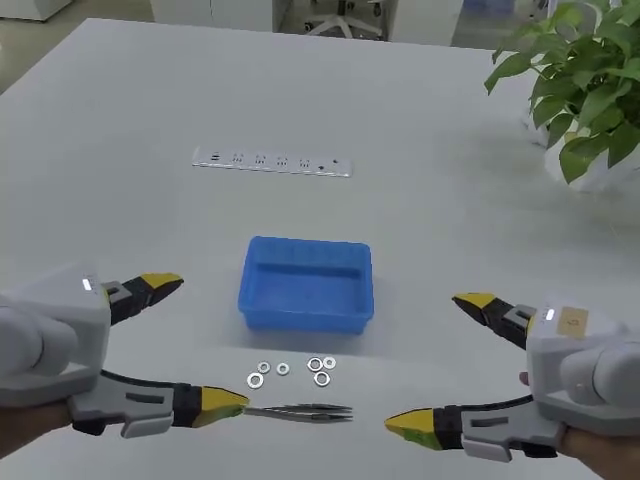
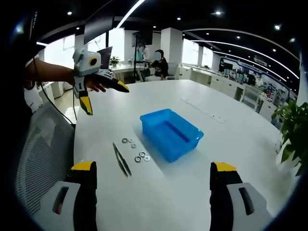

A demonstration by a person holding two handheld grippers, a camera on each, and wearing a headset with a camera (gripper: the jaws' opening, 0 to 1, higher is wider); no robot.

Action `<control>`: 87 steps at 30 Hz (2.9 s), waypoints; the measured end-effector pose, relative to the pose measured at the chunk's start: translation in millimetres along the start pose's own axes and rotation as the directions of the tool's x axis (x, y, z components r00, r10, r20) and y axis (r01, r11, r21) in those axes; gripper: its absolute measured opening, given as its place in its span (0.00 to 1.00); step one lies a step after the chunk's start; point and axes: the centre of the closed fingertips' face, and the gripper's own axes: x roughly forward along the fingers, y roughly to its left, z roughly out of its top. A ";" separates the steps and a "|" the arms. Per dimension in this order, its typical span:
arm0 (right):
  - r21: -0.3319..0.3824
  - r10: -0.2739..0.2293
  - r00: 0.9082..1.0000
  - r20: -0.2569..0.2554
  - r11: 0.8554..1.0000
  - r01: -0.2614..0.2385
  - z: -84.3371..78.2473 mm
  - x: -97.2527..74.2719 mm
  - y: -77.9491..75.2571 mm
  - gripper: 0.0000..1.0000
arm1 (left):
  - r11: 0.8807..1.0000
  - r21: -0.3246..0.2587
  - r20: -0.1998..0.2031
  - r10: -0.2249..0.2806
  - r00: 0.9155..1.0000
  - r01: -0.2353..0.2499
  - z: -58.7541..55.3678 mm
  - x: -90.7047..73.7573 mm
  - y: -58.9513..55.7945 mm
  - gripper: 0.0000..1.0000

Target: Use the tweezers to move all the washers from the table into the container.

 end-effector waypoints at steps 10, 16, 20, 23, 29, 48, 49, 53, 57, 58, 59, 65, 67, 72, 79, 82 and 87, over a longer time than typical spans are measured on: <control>-0.028 0.019 1.000 -0.014 0.999 -0.020 0.7 3.4 2.7 0.96 | 1.000 0.013 -0.014 -0.015 1.000 0.015 -2.1 0.7 -1.7 0.96; -0.065 0.039 0.999 -0.032 0.997 -0.041 -0.5 7.2 3.8 0.93 | 0.998 0.043 -0.033 -0.041 0.999 0.043 -5.4 4.4 -7.7 0.90; -0.081 0.051 0.998 -0.043 0.995 -0.054 -1.6 10.4 4.4 0.92 | 0.997 0.057 -0.048 -0.051 0.998 0.054 -7.8 6.3 -9.8 0.90; -0.085 0.057 0.997 -0.048 0.995 -0.061 -2.1 11.5 4.4 0.92 | 0.997 0.061 -0.055 -0.054 0.997 0.057 -8.9 7.3 -9.9 0.90; -0.111 0.077 0.994 -0.071 0.990 -0.085 -6.6 15.1 8.0 0.89 | 0.992 0.092 -0.097 -0.078 0.992 0.087 -16.5 10.9 -13.2 0.87; -0.250 0.193 0.963 -0.188 0.939 -0.237 -23.9 38.7 28.8 0.70 | 0.964 0.173 -0.221 -0.160 0.962 0.201 -42.4 27.3 -23.4 0.61; -0.256 0.199 0.961 -0.194 0.935 -0.246 -25.2 39.7 29.3 0.69 | 0.963 0.174 -0.226 -0.163 0.960 0.204 -43.3 28.1 -23.4 0.61; -0.271 0.216 0.953 -0.211 0.924 -0.269 -27.1 44.5 32.3 0.64 | 0.957 0.190 -0.247 -0.170 0.954 0.219 -48.2 31.0 -23.5 0.57; -0.288 0.240 0.943 -0.228 0.909 -0.301 -29.1 49.5 37.4 0.59 | 0.948 0.196 -0.277 -0.191 0.941 0.250 -55.4 34.8 -26.8 0.53; -0.289 0.244 0.942 -0.232 0.907 -0.306 -29.7 50.7 38.1 0.58 | 0.946 0.197 -0.284 -0.196 0.939 0.257 -57.5 35.7 -27.2 0.53; -0.290 0.246 0.940 -0.237 0.906 -0.310 -30.8 51.6 38.4 0.57 | 0.944 0.200 -0.289 -0.200 0.936 0.263 -59.1 36.5 -27.5 0.52; -0.304 0.271 0.923 -0.272 0.886 -0.350 -38.3 57.9 43.4 0.51 | 0.929 0.206 -0.338 -0.226 0.913 0.306 -69.4 44.0 -33.5 0.45; -0.307 0.278 0.919 -0.279 0.881 -0.360 -39.8 60.1 45.2 0.49 | 0.923 0.215 -0.351 -0.233 0.907 0.321 -72.1 45.3 -35.6 0.41; -0.309 0.295 0.910 -0.292 0.871 -0.382 -42.0 66.8 50.5 0.44 | 0.913 0.222 -0.374 -0.243 0.895 0.341 -78.3 49.8 -39.3 0.33; -0.300 0.317 0.897 -0.307 0.862 -0.408 -43.9 77.9 58.8 0.37 | 0.906 0.229 -0.386 -0.251 0.888 0.356 -82.8 54.5 -42.3 0.27; -0.298 0.328 0.886 -0.327 0.854 -0.426 -48.5 80.8 63.1 0.32 | 0.903 0.236 -0.391 -0.251 0.886 0.360 -83.5 56.4 -42.8 0.23; -0.297 0.336 0.875 -0.350 0.846 -0.443 -54.4 85.4 67.8 0.29 | 0.892 0.252 -0.406 -0.255 0.877 0.376 -87.6 59.9 -43.8 0.19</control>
